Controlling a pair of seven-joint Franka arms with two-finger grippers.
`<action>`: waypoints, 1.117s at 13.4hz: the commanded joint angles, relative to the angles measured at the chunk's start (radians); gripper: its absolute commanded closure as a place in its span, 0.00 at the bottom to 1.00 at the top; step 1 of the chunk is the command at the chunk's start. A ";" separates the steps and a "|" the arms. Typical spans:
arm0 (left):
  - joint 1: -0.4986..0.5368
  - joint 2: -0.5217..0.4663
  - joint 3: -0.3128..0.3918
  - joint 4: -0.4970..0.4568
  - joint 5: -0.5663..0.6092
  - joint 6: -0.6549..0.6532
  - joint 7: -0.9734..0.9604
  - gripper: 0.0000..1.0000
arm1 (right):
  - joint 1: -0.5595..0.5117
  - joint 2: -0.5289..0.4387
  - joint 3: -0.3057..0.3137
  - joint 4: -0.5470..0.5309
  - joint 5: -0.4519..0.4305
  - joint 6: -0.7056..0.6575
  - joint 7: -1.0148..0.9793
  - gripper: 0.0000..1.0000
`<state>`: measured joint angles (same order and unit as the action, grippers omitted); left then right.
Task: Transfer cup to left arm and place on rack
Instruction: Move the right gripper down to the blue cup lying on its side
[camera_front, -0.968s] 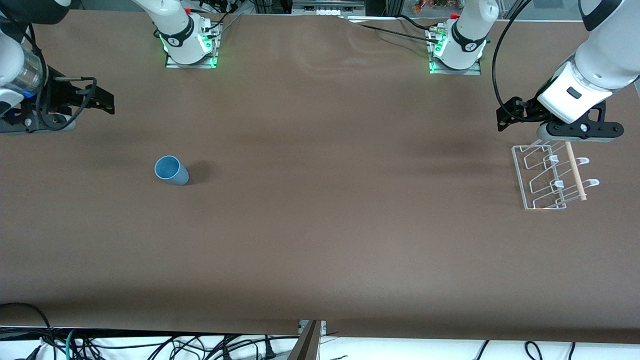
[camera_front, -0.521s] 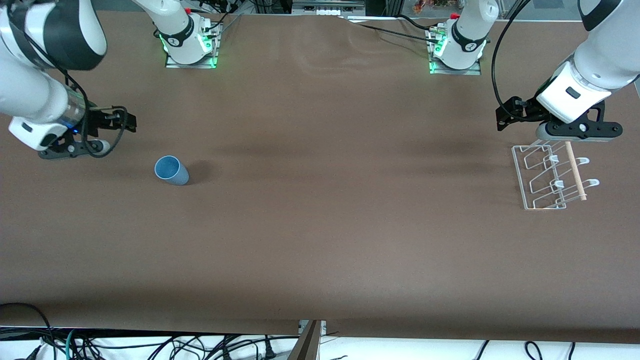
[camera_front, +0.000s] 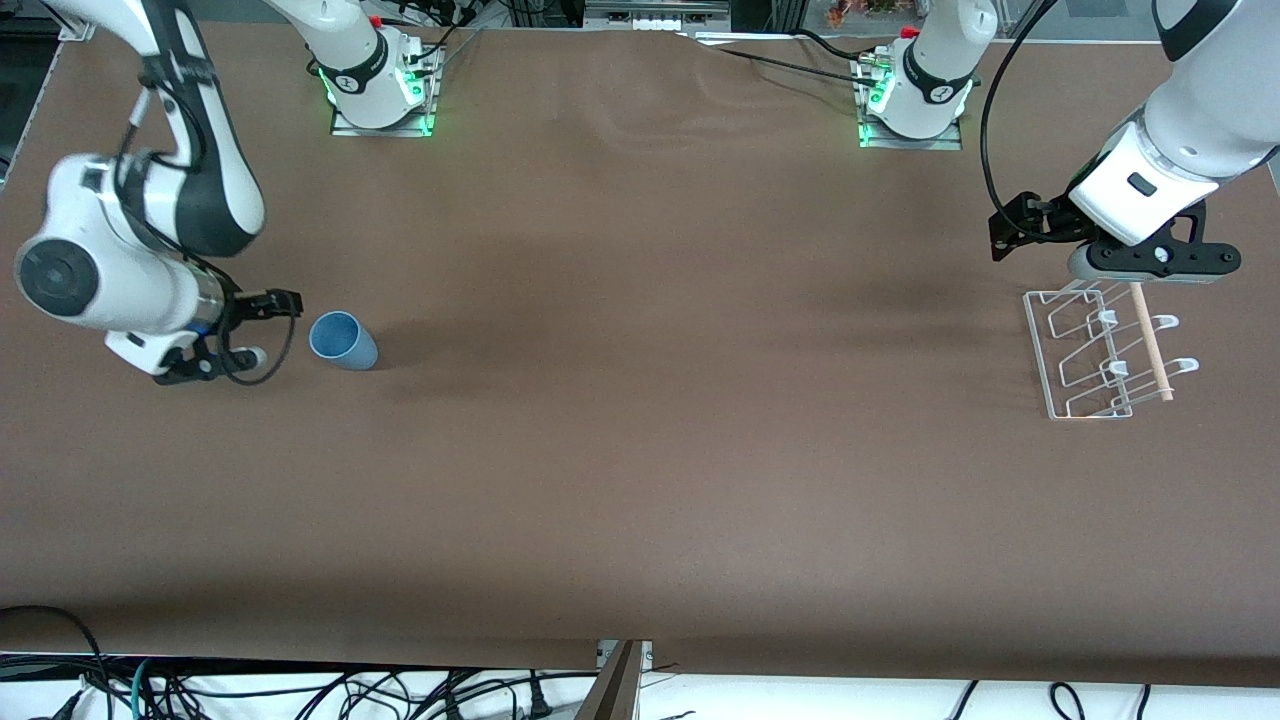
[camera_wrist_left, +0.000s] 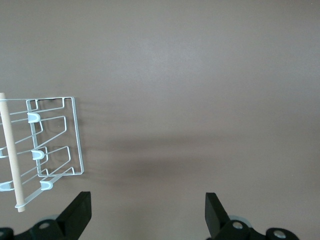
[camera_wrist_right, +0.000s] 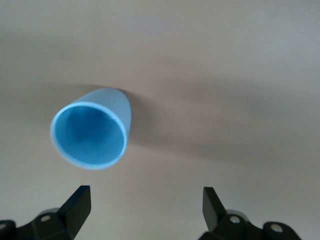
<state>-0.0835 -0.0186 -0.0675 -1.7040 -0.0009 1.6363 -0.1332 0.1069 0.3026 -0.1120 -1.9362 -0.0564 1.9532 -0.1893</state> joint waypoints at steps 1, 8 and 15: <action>-0.001 -0.003 0.000 0.015 0.002 -0.018 -0.003 0.00 | -0.004 0.041 0.005 0.019 0.000 0.030 -0.019 0.01; 0.001 -0.003 0.000 0.017 0.002 -0.018 -0.003 0.00 | 0.022 0.144 0.011 0.020 0.003 0.104 0.013 0.36; 0.001 -0.003 0.000 0.015 0.002 -0.018 -0.003 0.00 | 0.039 0.182 0.014 0.042 0.006 0.085 0.028 1.00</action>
<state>-0.0832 -0.0186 -0.0673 -1.7036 -0.0009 1.6362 -0.1332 0.1391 0.4801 -0.1005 -1.9177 -0.0553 2.0567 -0.1616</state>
